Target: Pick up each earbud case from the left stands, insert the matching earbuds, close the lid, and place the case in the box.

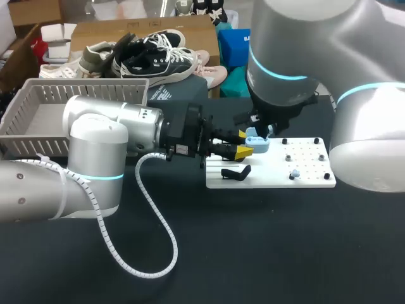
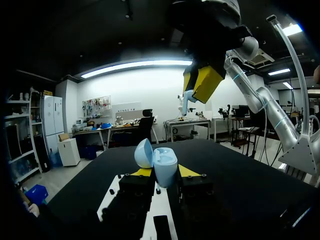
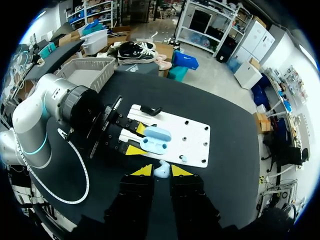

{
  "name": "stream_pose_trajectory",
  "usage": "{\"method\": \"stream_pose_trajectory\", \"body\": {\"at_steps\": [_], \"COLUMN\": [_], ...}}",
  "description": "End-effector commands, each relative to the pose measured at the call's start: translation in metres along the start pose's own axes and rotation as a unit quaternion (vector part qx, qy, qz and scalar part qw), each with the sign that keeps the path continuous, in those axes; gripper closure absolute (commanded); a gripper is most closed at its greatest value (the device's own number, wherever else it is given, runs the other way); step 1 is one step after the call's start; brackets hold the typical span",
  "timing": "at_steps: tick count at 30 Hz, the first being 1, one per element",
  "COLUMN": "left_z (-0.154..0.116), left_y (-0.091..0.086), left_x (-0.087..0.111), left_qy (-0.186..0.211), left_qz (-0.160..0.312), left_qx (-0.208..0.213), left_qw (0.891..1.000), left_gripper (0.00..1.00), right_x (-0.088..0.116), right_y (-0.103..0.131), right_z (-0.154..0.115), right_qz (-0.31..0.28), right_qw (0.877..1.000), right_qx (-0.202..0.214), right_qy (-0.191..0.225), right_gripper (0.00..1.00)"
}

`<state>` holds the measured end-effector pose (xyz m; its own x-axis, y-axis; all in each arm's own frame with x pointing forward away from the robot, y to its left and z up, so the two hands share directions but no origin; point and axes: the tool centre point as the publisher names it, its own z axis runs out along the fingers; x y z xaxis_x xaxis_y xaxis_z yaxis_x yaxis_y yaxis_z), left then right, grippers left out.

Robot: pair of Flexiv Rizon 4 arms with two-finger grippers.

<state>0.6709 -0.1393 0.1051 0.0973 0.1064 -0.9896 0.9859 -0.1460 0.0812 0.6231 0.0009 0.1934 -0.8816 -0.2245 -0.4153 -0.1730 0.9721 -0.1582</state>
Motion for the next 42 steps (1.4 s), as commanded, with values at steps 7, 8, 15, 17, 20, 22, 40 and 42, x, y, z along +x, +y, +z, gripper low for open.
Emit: {"method": "stream_pose_trajectory", "body": {"at_steps": [7,8,15,17,20,22,40,42], "left_z": [0.000,0.000,0.000,0.000,0.000,0.000,0.000,0.000], "left_y": [0.000,0.000,0.000,0.000,0.000,0.000,0.000,0.000], "left_x": [0.001,0.001,0.001,0.001,0.001,0.001,0.001,0.001], "left_qy": [-0.001,-0.001,-0.001,-0.001,-0.001,-0.001,-0.001,-0.001], "left_qz": [0.001,0.001,0.001,0.001,0.001,0.001,0.001,0.001], "left_qx": [-0.001,-0.001,-0.001,-0.001,-0.001,-0.001,-0.001,-0.001], "left_qw": [1.000,1.000,1.000,1.000,1.000,1.000,1.000,1.000], "left_gripper": [1.00,1.00,1.00,1.00,1.00,1.00,1.00,1.00], "right_x": [-0.003,-0.002,0.001,0.000,0.002,0.002,-0.007,-0.008], "right_y": [-0.005,-0.007,-0.010,-0.008,-0.004,-0.004,0.002,0.004], "right_z": [0.014,0.014,0.009,0.007,0.008,0.008,0.017,0.018], "right_qz": [0.148,0.156,0.157,0.155,0.147,0.147,0.217,0.221], "right_qw": [0.986,0.984,0.981,0.981,0.983,0.983,0.968,0.966], "right_qx": [0.063,0.050,0.022,0.024,0.024,0.024,0.028,0.030], "right_qy": [0.053,0.066,0.115,0.112,0.106,0.106,0.125,0.131], "right_gripper": [1.00,1.00,1.00,1.00,1.00,1.00,1.00,1.00]}}
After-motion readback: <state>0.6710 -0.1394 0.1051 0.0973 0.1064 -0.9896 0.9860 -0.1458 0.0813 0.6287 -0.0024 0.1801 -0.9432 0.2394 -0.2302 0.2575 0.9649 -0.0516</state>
